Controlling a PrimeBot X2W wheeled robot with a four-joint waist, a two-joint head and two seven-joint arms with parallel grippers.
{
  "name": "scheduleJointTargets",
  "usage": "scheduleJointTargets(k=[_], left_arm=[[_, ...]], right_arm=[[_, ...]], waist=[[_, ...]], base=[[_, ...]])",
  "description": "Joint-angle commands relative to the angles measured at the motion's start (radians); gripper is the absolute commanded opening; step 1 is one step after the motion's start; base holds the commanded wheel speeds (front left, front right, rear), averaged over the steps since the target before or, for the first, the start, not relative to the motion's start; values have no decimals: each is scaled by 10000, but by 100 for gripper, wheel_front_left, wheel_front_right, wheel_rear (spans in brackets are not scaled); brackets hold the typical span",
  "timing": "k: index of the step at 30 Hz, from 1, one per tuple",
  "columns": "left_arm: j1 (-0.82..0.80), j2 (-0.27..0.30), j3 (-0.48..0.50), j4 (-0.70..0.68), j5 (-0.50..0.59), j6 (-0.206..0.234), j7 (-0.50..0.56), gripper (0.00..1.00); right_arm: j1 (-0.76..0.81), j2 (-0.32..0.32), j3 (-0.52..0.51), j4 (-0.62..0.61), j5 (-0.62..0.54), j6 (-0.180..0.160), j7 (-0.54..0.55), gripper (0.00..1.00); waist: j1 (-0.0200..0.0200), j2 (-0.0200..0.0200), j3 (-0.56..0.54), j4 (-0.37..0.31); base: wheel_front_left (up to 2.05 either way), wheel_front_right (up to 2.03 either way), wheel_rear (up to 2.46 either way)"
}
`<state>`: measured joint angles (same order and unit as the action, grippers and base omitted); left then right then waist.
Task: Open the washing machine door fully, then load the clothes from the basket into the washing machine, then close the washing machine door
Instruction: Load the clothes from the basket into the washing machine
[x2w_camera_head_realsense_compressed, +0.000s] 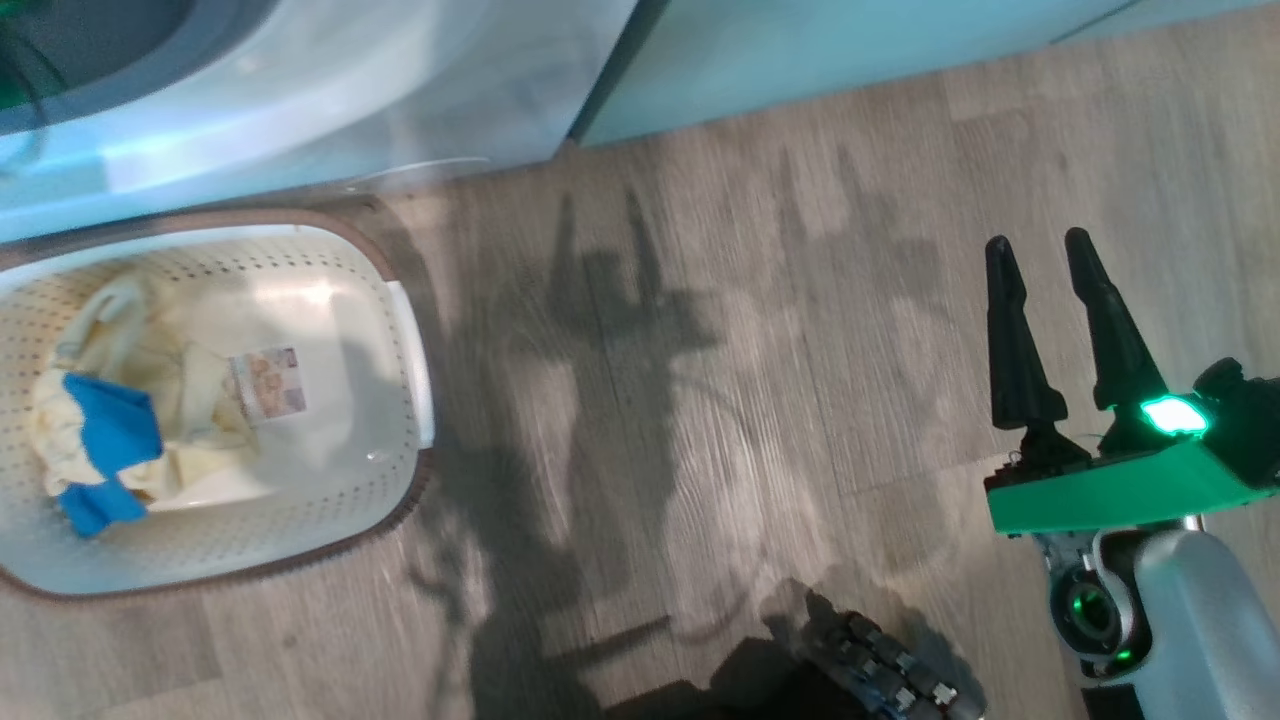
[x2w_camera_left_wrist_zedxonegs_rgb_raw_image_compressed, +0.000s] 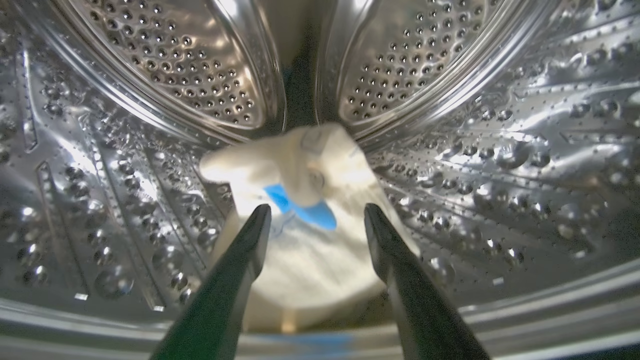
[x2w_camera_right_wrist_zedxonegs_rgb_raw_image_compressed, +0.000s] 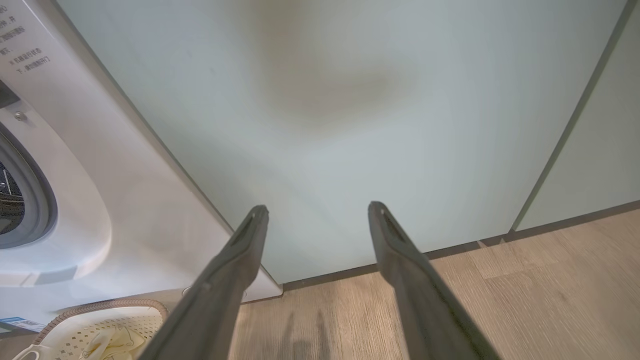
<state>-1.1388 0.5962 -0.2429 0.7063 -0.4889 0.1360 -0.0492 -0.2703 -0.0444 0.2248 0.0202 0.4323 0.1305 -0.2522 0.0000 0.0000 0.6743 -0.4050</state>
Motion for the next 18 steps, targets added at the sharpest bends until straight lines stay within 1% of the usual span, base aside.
scheduleJointTargets(k=[1, 6, 10, 18], left_arm=[[61, 398, 324, -383, -60, 72, -139, 100], [1339, 40, 474, -1542, -247, 503, -780, 100], [2517, -91, 643, -2958, -287, 1068, -1143, 100], [5366, -236, 914, -6220, -243, 2287, -1370, 100]], right_arm=[[229, -58, 75, -252, -106, 2, -95, 100], [335, -58, -112, -249, -335, 2, -95, 100], [412, -58, -217, -225, -523, 2, -95, 100], [636, -58, -409, -190, -953, 2, -95, 100]], waist=[[0, 0, -145, 130], [0, 0, -516, 419], [0, 0, -806, 639], [0, 0, -1483, 1111]], base=[[0, 0, 0], [0, 0, 0], [0, 0, 0], [0, 0, 0]])
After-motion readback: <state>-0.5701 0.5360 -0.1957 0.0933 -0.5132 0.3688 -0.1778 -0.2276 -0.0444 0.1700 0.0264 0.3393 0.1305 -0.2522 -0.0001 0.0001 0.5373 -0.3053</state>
